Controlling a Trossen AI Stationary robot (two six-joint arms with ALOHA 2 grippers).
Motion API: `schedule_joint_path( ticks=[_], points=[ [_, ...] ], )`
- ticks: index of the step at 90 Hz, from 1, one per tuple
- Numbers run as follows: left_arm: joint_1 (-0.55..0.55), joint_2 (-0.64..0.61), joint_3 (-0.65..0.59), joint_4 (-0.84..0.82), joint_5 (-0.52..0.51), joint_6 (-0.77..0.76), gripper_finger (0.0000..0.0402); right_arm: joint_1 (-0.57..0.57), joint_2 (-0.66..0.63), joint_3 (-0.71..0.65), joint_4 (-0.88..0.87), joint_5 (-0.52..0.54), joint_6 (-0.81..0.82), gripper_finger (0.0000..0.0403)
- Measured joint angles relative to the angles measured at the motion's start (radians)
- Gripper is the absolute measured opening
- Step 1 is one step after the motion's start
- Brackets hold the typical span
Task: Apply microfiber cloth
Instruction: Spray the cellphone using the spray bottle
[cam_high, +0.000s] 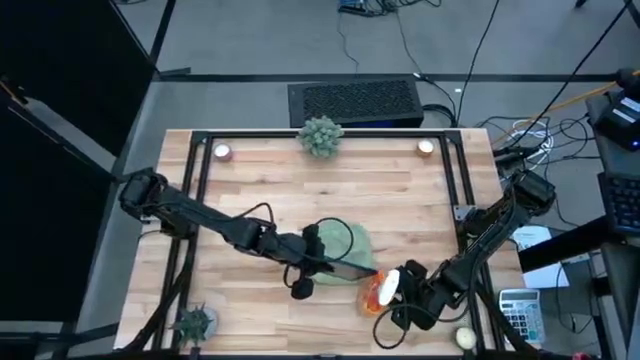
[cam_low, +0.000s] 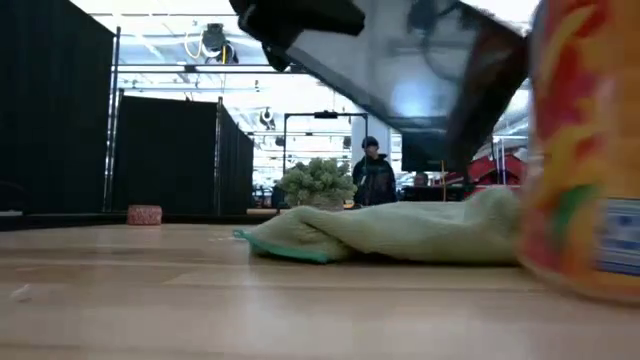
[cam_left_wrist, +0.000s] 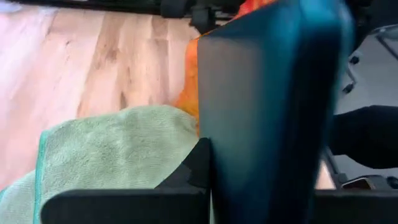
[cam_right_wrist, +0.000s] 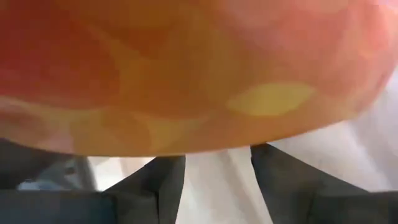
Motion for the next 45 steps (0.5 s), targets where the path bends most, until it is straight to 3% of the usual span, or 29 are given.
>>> schedule_joint_path(
  ticks=[31, 45],
  points=[
    [-0.005, -0.059, 0.000, -0.183, -0.064, -0.004, 0.0008, -0.065, -0.009, 0.000, -0.004, -0.010, -0.079, 0.0169],
    [-0.005, -0.112, -0.001, -0.179, -0.085, -0.003, 0.0008, -0.065, -0.044, 0.000, -0.004, -0.020, -0.077, 0.0169]
  ],
)
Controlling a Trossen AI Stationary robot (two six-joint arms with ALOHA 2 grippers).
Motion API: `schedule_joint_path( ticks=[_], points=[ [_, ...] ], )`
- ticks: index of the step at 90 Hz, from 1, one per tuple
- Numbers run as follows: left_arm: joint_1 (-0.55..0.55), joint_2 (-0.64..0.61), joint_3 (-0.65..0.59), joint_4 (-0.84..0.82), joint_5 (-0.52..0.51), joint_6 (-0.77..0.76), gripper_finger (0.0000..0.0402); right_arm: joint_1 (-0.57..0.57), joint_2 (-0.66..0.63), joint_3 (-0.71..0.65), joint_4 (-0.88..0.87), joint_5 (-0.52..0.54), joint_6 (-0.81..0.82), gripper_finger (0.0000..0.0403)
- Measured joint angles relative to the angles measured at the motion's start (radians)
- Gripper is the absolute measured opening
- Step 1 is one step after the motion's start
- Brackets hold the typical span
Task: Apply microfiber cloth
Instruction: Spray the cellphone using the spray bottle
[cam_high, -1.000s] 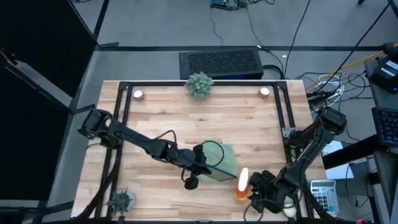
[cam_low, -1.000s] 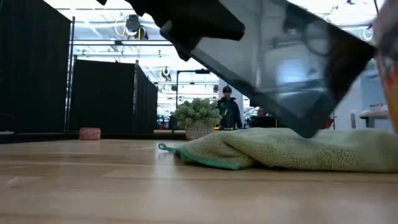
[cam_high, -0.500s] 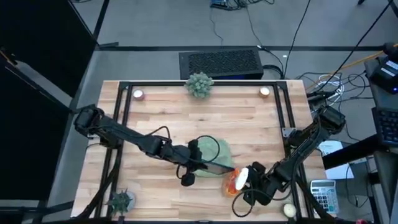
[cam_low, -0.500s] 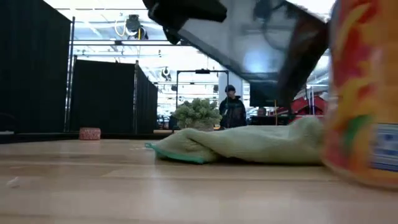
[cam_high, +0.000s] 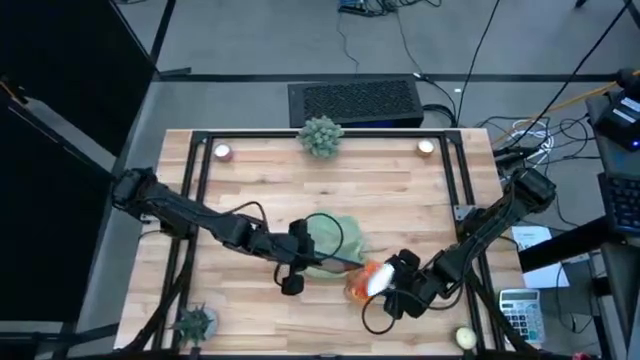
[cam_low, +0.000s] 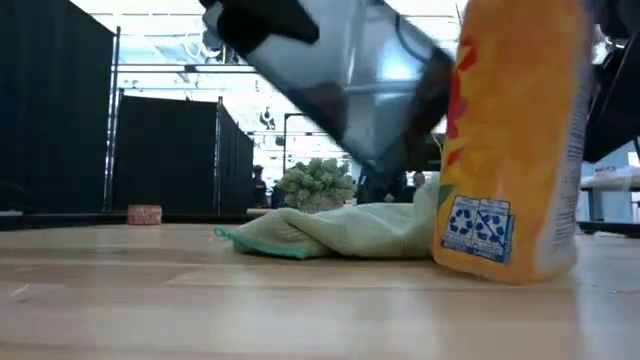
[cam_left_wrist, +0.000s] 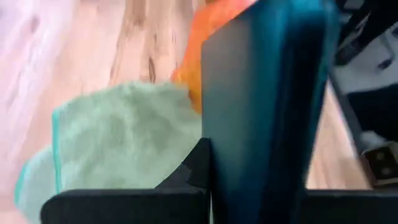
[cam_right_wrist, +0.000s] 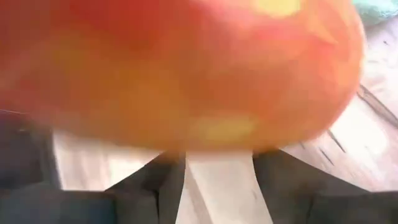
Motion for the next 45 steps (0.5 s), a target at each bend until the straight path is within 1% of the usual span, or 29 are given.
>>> schedule_joint_path(
  ticks=[10, 17, 45],
  points=[
    [0.001, -0.010, 0.002, -0.043, -0.003, -0.018, 0.0008, -0.006, -0.021, 0.000, 0.001, 0.008, 0.000, 0.0169],
    [-0.006, -0.007, 0.000, -0.087, 0.015, -0.049, 0.0008, -0.013, -0.027, 0.000, -0.003, 0.022, 0.000, 0.0169],
    [-0.057, 0.004, 0.000, -0.077, 0.032, -0.122, 0.0008, -0.057, -0.029, 0.000, -0.043, 0.008, -0.028, 0.0169]
  ],
)
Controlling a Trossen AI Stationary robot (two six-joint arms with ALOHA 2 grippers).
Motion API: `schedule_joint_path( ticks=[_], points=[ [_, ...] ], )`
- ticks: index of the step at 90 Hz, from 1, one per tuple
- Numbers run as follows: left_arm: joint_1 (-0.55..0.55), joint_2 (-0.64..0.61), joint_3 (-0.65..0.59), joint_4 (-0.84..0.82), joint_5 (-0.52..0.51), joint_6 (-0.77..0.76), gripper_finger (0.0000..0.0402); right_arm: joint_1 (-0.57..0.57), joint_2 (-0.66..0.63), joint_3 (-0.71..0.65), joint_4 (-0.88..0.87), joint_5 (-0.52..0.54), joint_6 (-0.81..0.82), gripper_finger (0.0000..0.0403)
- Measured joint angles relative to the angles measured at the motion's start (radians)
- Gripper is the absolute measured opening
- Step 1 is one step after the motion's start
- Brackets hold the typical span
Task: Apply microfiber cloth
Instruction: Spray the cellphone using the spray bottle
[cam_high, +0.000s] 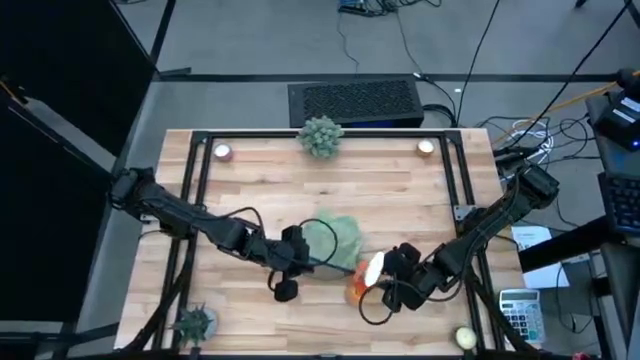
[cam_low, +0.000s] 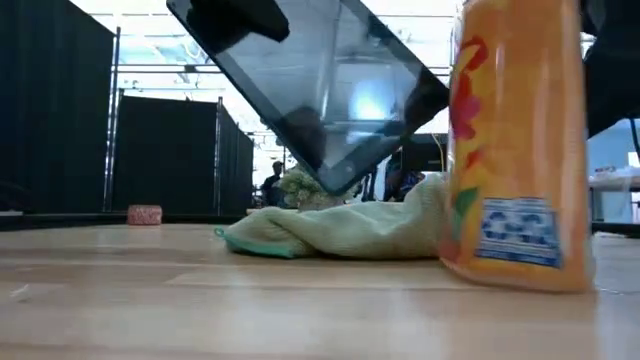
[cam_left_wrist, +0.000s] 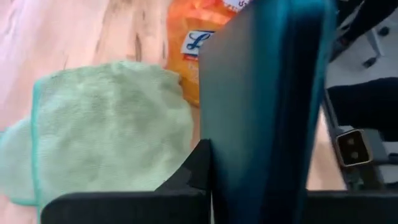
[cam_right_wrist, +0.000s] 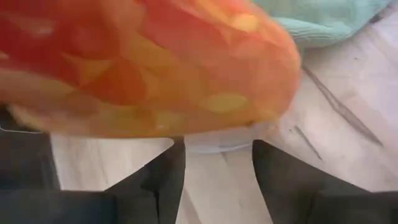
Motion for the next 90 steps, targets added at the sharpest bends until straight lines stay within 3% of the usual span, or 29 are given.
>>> schedule_joint_path(
  ticks=[27, 48, 67, 78, 90],
  points=[
    [-0.013, -0.001, 0.000, 0.004, 0.016, -0.011, 0.0008, -0.028, -0.021, 0.000, -0.030, -0.031, -0.048, 0.0169],
    [-0.011, -0.067, 0.000, -0.043, 0.001, -0.003, 0.0008, 0.052, -0.188, 0.000, -0.088, -0.121, 0.067, 0.0169],
    [-0.011, -0.145, 0.000, -0.045, -0.027, 0.027, 0.0008, 0.159, -0.215, 0.000, -0.155, -0.035, 0.121, 0.0172],
    [-0.008, -0.159, 0.000, -0.050, -0.044, 0.042, 0.0008, 0.175, -0.185, 0.000, -0.206, 0.050, 0.169, 0.0198],
    [-0.002, -0.162, 0.000, -0.051, -0.044, 0.043, 0.0008, 0.182, -0.174, 0.000, -0.246, 0.066, 0.210, 0.0257]
  ],
)
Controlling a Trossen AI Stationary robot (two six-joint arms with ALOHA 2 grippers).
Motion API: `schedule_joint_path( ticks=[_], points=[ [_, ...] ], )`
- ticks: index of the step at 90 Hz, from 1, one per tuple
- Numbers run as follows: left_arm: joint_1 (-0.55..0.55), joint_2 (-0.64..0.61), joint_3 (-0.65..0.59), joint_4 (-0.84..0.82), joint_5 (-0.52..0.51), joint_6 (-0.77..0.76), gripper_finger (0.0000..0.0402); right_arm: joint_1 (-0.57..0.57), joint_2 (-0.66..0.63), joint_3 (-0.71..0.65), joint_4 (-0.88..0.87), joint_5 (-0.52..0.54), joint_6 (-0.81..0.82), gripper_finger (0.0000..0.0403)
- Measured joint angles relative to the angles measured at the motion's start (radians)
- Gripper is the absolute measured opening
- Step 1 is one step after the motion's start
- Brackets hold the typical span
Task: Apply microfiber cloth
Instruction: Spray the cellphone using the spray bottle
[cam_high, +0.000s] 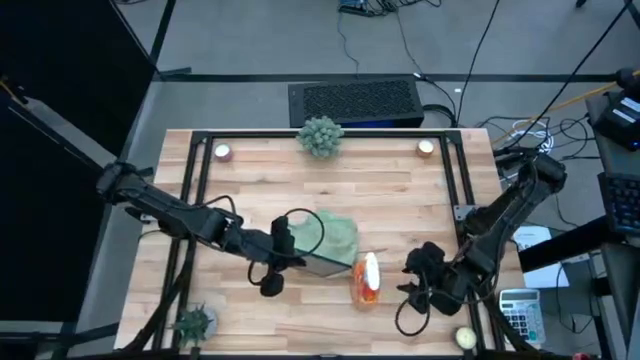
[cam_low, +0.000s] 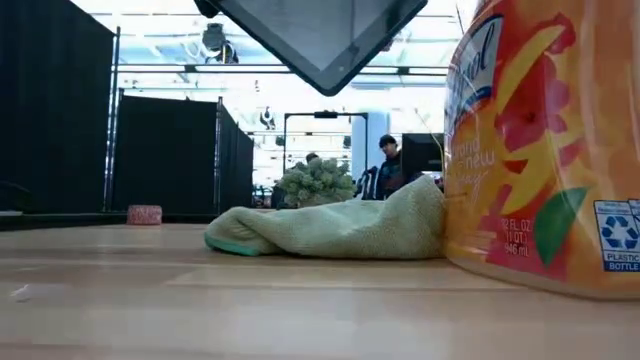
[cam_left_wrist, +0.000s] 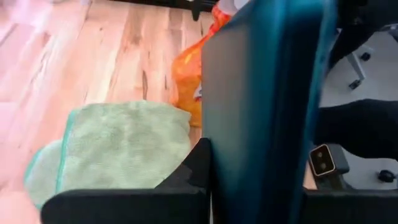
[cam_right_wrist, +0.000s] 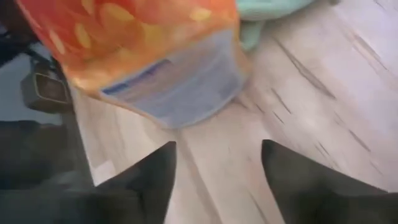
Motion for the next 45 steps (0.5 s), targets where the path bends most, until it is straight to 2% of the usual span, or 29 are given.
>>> schedule_joint_path(
  ticks=[24, 33, 45],
  points=[
    [0.000, 0.000, 0.000, -0.002, -0.001, 0.000, 0.0008, -0.001, 0.002, 0.000, -0.009, 0.007, 0.002, 0.0389],
    [0.001, 0.000, 0.000, -0.001, -0.004, 0.001, 0.0008, -0.004, -0.003, 0.000, -0.001, 0.013, -0.013, 0.0387],
    [0.016, -0.004, 0.000, -0.003, -0.011, 0.006, 0.0008, 0.018, -0.015, 0.000, 0.101, 0.088, -0.031, 0.0366]
  ],
)
